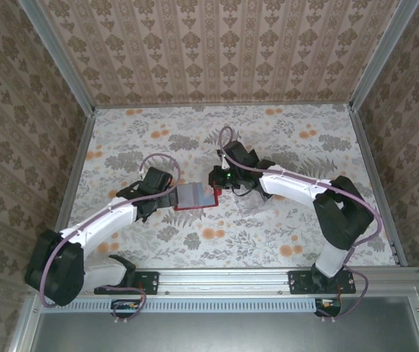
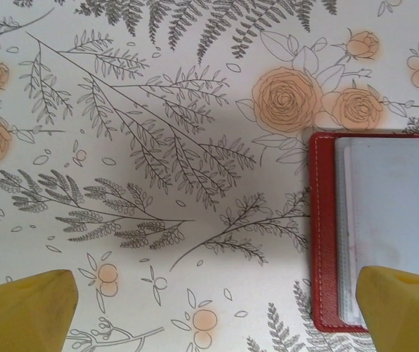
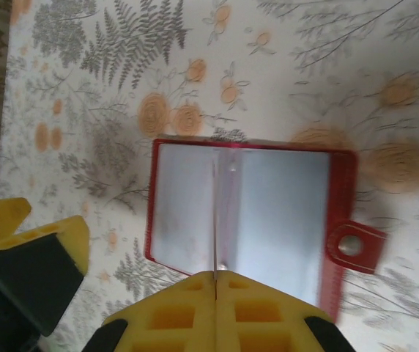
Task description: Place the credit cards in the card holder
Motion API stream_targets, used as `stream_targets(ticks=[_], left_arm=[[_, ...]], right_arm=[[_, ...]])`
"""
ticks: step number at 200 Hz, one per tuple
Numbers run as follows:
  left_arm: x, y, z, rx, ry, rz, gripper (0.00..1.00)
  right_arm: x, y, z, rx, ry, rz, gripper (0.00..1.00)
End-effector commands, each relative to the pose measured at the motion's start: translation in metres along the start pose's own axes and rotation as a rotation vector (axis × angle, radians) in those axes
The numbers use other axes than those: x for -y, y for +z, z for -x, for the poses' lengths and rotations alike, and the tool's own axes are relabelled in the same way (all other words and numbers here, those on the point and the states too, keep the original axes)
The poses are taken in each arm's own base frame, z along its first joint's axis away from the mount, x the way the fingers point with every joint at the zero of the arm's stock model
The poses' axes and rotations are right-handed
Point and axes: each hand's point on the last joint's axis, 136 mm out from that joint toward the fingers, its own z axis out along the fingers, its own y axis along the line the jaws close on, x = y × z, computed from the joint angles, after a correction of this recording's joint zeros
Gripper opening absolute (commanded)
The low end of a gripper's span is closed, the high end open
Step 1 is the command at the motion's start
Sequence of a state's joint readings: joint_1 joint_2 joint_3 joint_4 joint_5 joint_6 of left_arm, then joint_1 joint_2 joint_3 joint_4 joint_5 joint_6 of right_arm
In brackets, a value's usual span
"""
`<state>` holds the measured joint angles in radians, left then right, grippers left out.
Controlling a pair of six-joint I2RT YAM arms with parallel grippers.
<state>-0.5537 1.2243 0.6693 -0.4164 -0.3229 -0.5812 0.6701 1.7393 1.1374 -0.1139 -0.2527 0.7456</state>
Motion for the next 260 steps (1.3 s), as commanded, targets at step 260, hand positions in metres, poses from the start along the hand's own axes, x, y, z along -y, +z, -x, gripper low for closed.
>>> stream_targets(ticks=[260], left_arm=[[0.069, 0.048, 0.009, -0.130, 0.102, -0.054, 1.00]], right_arm=[[0.067, 0.066, -0.032, -0.064, 0.130, 0.025, 0.00]])
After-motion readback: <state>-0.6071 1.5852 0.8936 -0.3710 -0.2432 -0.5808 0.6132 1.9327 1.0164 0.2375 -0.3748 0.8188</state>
